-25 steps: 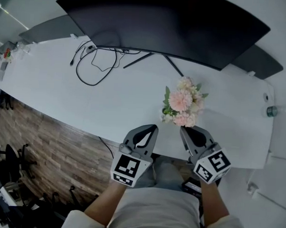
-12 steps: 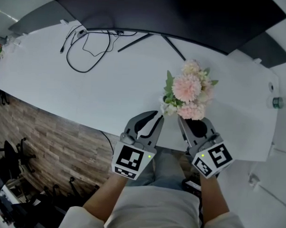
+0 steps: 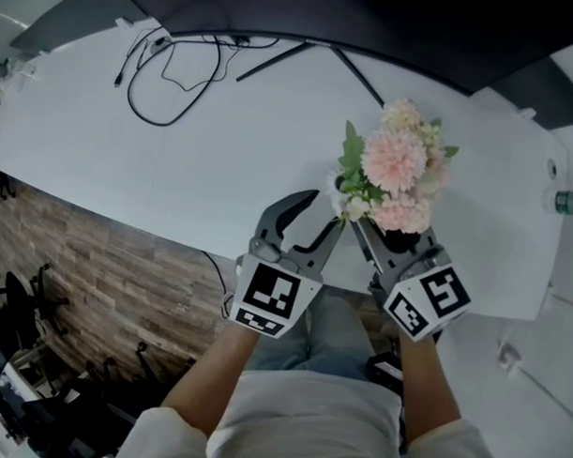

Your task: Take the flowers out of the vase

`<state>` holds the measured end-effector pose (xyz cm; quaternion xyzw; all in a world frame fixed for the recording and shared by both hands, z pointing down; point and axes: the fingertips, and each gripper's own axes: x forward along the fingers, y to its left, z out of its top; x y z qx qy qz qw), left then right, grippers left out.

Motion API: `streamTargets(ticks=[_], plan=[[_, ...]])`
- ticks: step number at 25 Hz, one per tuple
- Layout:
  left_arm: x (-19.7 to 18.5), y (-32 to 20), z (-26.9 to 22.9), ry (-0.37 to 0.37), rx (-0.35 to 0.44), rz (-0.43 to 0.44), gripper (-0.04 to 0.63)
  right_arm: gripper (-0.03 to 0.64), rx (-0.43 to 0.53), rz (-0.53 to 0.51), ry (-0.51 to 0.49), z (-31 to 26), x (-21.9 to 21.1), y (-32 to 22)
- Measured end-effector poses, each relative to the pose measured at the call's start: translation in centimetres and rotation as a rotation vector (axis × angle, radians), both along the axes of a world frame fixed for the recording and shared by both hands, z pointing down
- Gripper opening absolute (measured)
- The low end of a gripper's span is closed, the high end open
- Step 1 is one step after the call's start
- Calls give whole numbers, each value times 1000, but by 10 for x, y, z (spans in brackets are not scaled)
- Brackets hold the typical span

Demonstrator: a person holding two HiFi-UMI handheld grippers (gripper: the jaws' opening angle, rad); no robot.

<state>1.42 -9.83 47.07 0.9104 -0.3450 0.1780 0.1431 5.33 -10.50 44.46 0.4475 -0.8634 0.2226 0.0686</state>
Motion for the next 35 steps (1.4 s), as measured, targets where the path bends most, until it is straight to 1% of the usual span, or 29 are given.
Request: streamTargets(ticks=[4,9,12,18,28,35], plan=[[1,-12,4,-10,22,20,205,173,6,7,-5,0,-1,-12],[4,-18,9,-15,16,38,236,184,10,6,-7,0,-1,-15],[9,-22,12,-23,19,58,243,190,16,6,-9,0,-1,-20],[16,-27,13,-19,21,74,244,200,24,16,-8,-1,-1,-29],[29,-29,18,-35,31,108,239,218,34,16,-16,-1,-2,-34],[32,-32,19,-25,27,107,225,242,36,20,-11,1,-4,-40]])
